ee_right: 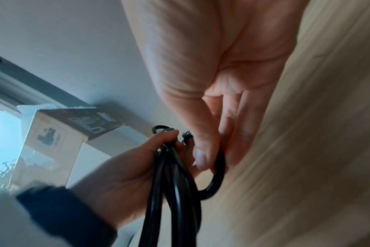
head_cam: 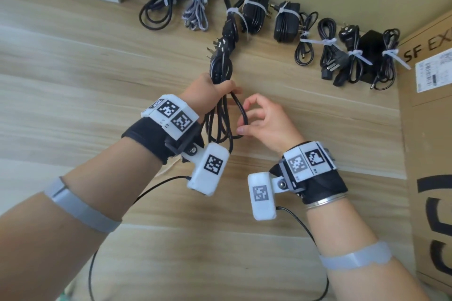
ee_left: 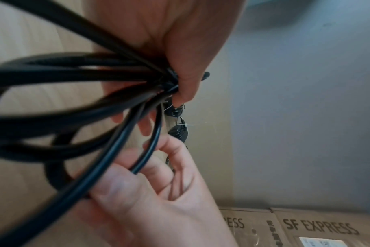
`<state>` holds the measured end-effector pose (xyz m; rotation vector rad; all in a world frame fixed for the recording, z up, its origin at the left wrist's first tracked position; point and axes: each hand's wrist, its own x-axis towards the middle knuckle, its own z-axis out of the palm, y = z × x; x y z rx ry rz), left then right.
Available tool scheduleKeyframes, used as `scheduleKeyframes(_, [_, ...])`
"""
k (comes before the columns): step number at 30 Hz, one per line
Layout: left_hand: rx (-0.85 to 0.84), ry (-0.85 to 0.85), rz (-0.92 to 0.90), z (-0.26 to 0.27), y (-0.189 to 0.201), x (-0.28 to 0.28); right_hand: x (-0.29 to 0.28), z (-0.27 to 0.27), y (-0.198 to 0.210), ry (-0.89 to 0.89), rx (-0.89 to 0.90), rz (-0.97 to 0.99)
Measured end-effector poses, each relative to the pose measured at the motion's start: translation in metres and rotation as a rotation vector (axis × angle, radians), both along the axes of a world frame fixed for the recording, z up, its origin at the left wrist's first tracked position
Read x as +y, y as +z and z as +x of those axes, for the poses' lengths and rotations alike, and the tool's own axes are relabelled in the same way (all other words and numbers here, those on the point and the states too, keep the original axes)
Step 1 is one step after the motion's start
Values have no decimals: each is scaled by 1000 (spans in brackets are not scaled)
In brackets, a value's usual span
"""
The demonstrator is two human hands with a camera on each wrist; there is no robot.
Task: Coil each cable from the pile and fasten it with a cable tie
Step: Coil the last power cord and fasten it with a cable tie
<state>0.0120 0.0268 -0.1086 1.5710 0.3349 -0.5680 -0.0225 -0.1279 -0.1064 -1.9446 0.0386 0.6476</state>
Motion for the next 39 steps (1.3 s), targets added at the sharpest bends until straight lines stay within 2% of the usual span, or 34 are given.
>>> scheduleKeyframes(4, [-18,80,-60,0,-3,10,16,0,-1,110,-5,-28])
scheduleKeyframes(8, [-2,70,-84,-1,1,30,23,2,-7,219,-7,-70])
scheduleKeyframes(12, [2,41,16,0,4,51,36,-3,-13,356,-30,-210])
scheduleKeyframes(16, [-24,-13,85,-5,1,67,66,-11,-16,481,-89,-223])
scheduleKeyframes(21, [-52,11,109,-14,2,79,96,-13,-25,651,-114,-170])
scheduleKeyframes(25, [-61,37,107,-18,0,90,110,-13,-34,770,-116,-257])
scheduleKeyframes(28, [-65,40,99,-18,0,96,114,-11,-33,737,-144,-348])
scheduleKeyframes(32, [-81,19,73,-14,2,98,99,1,-29,647,-270,-527])
scheduleKeyframes(37, [-109,-28,84,-10,0,86,63,17,-30,399,-349,-536])
scheduleKeyframes(39, [-129,-74,152,-9,2,78,52,22,-23,312,-359,-517])
